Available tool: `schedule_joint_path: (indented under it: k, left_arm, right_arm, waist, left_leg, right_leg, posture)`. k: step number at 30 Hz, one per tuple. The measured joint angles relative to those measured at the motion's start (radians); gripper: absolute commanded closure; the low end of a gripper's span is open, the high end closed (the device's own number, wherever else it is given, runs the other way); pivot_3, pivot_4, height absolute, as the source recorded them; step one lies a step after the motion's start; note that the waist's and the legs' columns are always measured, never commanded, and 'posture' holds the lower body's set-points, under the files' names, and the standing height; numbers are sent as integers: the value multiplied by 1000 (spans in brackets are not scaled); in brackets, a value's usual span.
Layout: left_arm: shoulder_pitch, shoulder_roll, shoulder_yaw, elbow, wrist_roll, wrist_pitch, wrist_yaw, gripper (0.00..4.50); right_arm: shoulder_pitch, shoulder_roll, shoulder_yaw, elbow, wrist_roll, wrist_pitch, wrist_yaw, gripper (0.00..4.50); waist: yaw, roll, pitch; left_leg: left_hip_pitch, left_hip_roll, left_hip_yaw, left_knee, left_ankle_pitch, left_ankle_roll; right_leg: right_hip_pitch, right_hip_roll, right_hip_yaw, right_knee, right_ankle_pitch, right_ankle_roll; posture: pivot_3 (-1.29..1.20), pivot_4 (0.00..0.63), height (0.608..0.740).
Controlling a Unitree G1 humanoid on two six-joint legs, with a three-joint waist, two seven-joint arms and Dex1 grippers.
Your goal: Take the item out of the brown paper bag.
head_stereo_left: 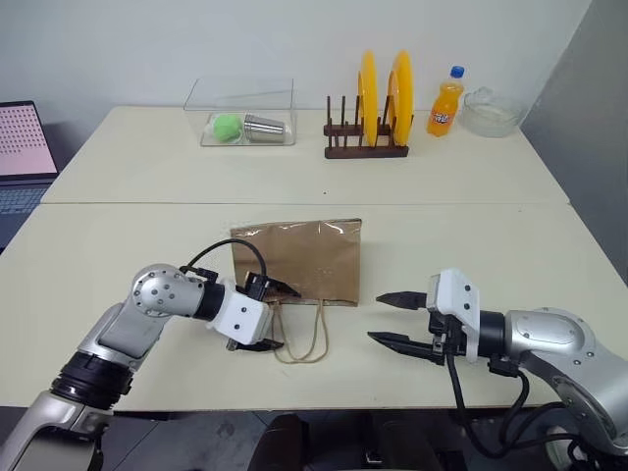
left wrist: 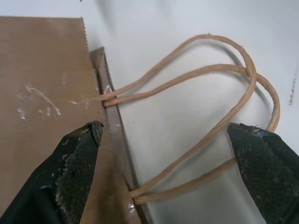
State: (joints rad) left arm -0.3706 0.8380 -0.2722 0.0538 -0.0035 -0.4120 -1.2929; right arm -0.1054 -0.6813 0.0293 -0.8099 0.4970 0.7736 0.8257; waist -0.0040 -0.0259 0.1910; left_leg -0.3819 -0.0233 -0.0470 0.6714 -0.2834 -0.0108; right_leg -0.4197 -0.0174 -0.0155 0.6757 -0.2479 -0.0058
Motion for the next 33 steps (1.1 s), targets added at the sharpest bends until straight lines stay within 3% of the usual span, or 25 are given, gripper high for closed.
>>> schedule_joint_path:
  k: [7,10,22,28,33]
  left_arm:
    - [-23,-15,-17,43,27,-68,11,0]
    - [-37,-26,-29,66,38,-99,15,583]
    - [-33,-47,-78,77,40,-109,1,4437]
    - [-32,-55,-15,-12,-107,152,10,4478]
    - [-68,-55,54,-140,-226,401,40,4478]
  right_arm:
    - [-3,-20,-37,-21,98,5,-5,1725]
    - [-5,-32,-47,-24,124,7,-20,1696]
    - [-5,-92,-47,-32,171,2,-45,1696]
    - [12,-220,56,-29,-7,-125,9,1696]
    - [-47,-190,198,30,-153,-268,43,1696]
  waist:
    - [1,0,0]
    - [1,0,-1]
    - [2,1,-1]
    - [1,1,-1]
    - [-3,1,-1]
  left_leg:
    - [1,0,0,1,0,0]
    - [2,0,0,2,0,0]
    - [2,0,-2,4,0,0]
    - [1,0,-3,4,0,0]
    - [2,0,-3,4,0,0]
  right_leg:
    - [1,0,0,0,0,0]
    - [3,0,0,0,0,1]
    - [5,0,-2,-2,1,1]
    - [5,0,-3,-2,0,2]
    - [5,1,-3,-2,0,2]
  posture:
    - [0,150,740]
    - [0,150,740]
    - [0,150,740]
    - [0,150,740]
    - [0,150,740]
